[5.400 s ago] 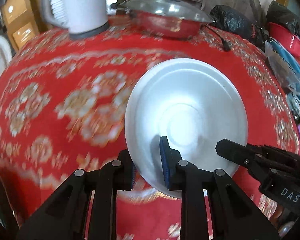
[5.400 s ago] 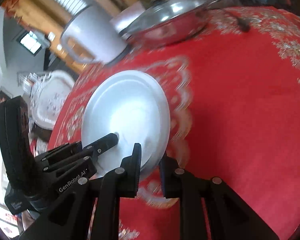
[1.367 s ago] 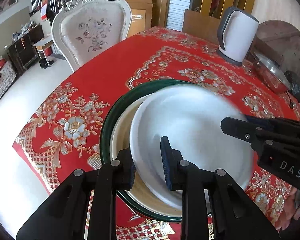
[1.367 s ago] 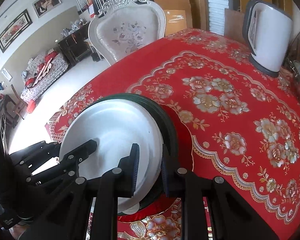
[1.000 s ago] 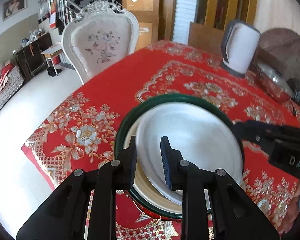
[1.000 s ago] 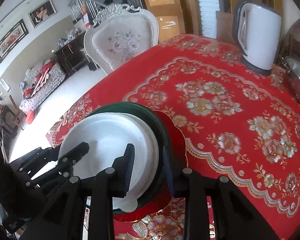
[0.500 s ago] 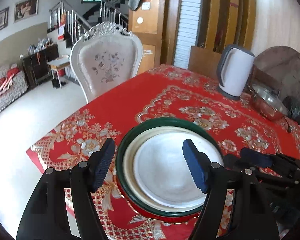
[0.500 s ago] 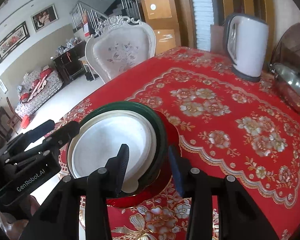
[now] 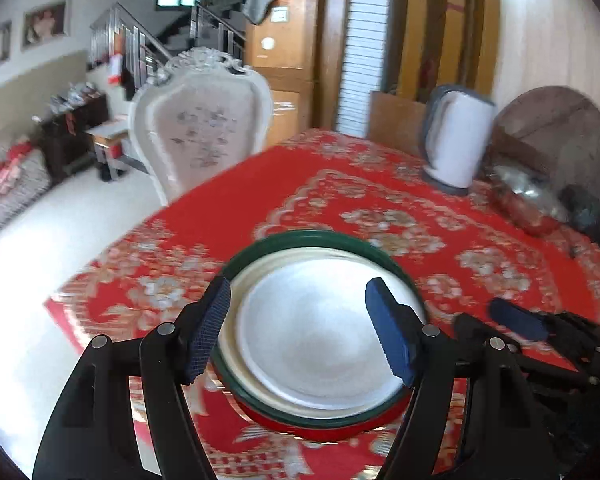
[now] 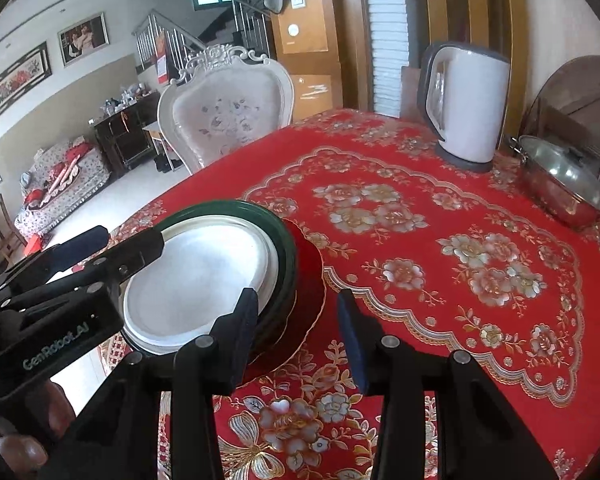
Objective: Organize plates and bowls
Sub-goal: 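Open both grippers and hold them above the stacked dishes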
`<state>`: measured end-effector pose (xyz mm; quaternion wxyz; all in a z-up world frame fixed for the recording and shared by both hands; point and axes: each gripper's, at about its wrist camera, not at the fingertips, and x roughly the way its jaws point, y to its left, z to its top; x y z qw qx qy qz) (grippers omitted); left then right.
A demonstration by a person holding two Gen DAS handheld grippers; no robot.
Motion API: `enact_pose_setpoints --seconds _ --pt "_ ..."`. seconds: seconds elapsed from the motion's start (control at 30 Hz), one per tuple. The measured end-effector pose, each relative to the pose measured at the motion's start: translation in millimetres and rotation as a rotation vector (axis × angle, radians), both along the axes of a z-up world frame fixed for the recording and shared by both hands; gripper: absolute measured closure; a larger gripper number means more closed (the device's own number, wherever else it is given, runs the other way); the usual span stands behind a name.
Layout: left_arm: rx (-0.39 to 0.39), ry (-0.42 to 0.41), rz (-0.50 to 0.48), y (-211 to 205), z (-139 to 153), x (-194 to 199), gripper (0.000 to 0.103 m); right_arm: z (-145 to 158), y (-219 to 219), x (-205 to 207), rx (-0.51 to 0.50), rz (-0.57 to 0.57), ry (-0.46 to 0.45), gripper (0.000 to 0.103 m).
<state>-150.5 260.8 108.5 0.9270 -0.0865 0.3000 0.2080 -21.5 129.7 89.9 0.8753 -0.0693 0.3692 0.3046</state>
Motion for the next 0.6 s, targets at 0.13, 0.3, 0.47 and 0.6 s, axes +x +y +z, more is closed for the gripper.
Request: enact_pose_setpoints --seconds 0.13,0.3,0.47,0.6 --pt "0.06 0.014 0.045 -3.1 0.1 -0.6 0.032 -0.7 2.3 -1.8 -0.01 0.001 -0.02 0.062" --pt "0.018 0.001 0.01 1.0 0.4 -1.0 0.032 -2.7 3.2 -1.6 -0.004 0.0 -0.01 0.062" --pt "0.013 0.005 0.001 2.3 -0.2 0.1 0.032 -3.8 4.8 -3.5 -0.01 0.008 -0.013 0.062" --pt "0.009 0.007 -0.014 1.5 -0.3 0.8 0.032 -5.9 5.7 -3.7 -0.013 0.007 -0.006 0.062"
